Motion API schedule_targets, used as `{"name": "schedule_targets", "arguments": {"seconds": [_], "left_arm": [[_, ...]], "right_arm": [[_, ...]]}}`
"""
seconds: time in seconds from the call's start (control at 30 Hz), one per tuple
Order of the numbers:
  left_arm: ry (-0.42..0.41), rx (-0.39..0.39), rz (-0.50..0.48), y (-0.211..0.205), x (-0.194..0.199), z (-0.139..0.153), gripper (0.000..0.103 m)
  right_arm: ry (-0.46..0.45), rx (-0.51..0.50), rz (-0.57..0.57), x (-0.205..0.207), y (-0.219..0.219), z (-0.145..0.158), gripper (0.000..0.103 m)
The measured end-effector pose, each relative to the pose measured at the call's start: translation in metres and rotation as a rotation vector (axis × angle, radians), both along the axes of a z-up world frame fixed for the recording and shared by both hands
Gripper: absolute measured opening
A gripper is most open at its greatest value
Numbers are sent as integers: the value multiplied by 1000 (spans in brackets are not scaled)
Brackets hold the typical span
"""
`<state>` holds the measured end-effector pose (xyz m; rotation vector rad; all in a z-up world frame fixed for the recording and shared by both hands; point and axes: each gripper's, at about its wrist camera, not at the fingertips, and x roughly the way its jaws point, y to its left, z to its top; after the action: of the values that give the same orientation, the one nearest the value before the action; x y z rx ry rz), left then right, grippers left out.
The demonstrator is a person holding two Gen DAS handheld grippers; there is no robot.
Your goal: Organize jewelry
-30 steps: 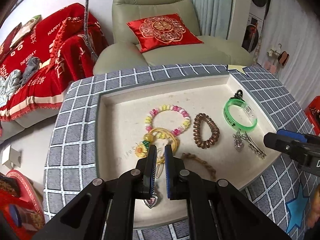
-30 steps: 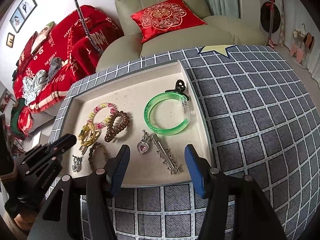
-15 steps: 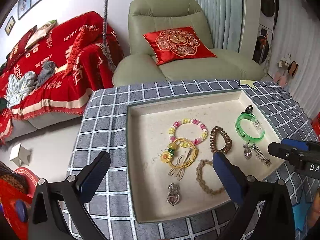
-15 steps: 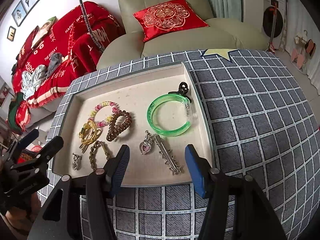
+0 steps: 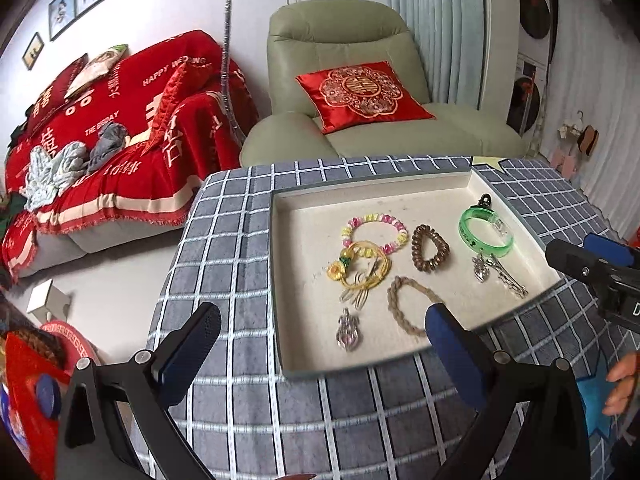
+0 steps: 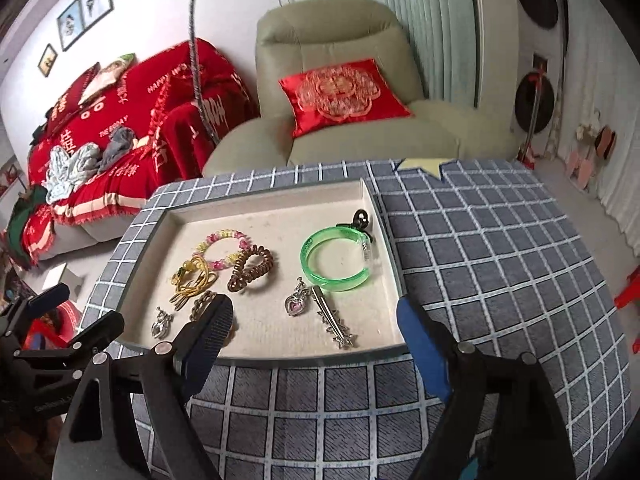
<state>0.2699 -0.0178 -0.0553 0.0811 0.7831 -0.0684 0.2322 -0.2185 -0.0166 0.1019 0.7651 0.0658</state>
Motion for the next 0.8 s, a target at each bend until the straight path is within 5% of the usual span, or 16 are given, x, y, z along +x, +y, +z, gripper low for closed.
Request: {"name": "schedule_targets", "arguments": {"seconds": [0.5, 0.8], "left_arm": [[-55, -43, 95, 7, -81, 18, 103], [-60, -49, 114, 4, -97, 16, 103]], "right_arm": [[-27, -60, 9, -57, 12, -5, 86], [-57, -108, 12, -74, 22, -4, 86]]}}
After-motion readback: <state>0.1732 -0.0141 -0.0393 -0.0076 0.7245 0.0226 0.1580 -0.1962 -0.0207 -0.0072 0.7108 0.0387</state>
